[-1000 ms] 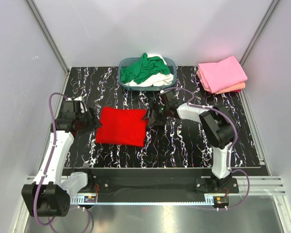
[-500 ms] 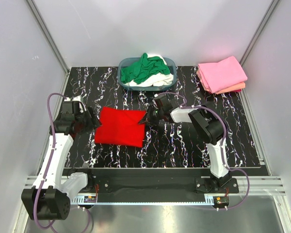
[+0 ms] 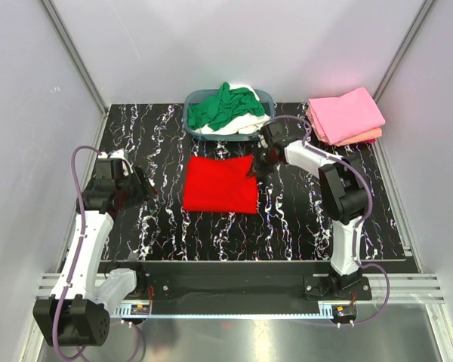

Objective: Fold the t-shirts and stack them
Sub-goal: Neatly place the folded tshirt to the corner

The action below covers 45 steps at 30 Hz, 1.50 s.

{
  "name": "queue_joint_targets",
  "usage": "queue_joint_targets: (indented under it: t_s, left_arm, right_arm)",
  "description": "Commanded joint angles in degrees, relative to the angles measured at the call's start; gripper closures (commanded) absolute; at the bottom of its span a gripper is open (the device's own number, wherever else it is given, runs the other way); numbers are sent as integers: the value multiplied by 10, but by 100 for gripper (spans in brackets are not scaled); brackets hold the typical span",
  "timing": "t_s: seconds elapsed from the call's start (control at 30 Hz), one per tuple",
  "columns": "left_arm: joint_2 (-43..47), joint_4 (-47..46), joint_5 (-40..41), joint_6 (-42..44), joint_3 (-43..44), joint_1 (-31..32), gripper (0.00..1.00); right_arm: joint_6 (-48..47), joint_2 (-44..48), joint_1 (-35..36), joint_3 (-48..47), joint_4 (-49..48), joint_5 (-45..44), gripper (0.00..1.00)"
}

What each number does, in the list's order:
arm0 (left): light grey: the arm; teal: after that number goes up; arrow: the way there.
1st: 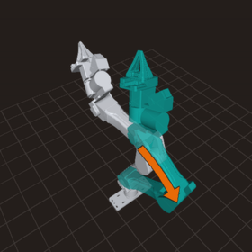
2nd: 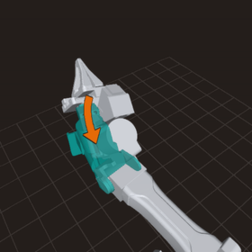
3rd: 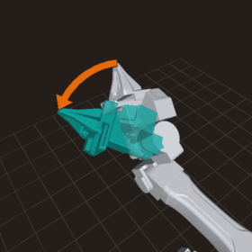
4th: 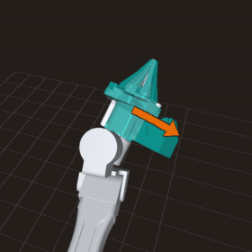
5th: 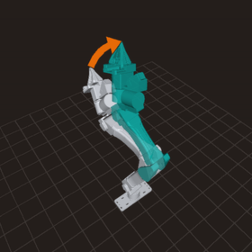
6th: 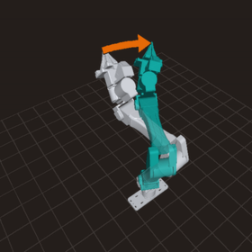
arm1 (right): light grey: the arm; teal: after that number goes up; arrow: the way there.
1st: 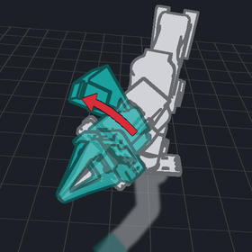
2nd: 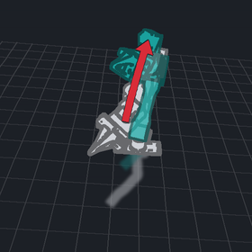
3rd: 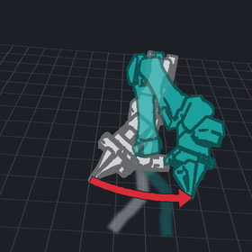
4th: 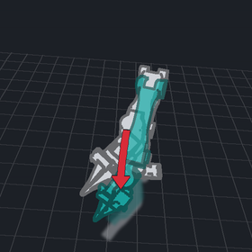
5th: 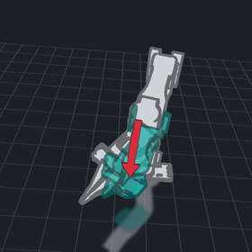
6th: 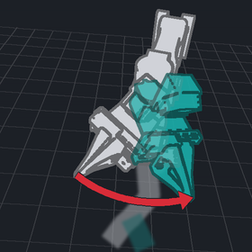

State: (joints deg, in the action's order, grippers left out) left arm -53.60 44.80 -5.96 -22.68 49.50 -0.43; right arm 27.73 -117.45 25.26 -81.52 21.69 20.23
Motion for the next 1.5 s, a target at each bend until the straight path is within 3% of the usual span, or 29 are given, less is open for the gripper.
queue_joint_targets:
  t_s: [0.0,0.23,0.43,0.83,1.17,1.47]
  left_arm:
    - [7,-29,4,6,-5,-2,34]
    - [-4,-32,-8,8,-6,-1,35]
    - [-17,-35,-19,8,-8,-1,35]
    - [-32,-36,-16,4,-12,2,36]
    - [-33,-32,0,0,-12,2,37]
    - [-43,-33,-1,0,-12,2,38]
  right_arm:
    - [-128,56,-18,-57,154,-125,100]
    - [-213,64,-60,-124,242,-293,100]
    - [-275,61,-101,-174,223,-396,100]
    - [-407,-46,-177,-380,177,-459,100]
    - [-455,-127,-214,-599,186,-441,100]
    - [-507,-125,-222,-624,151,-424,100]
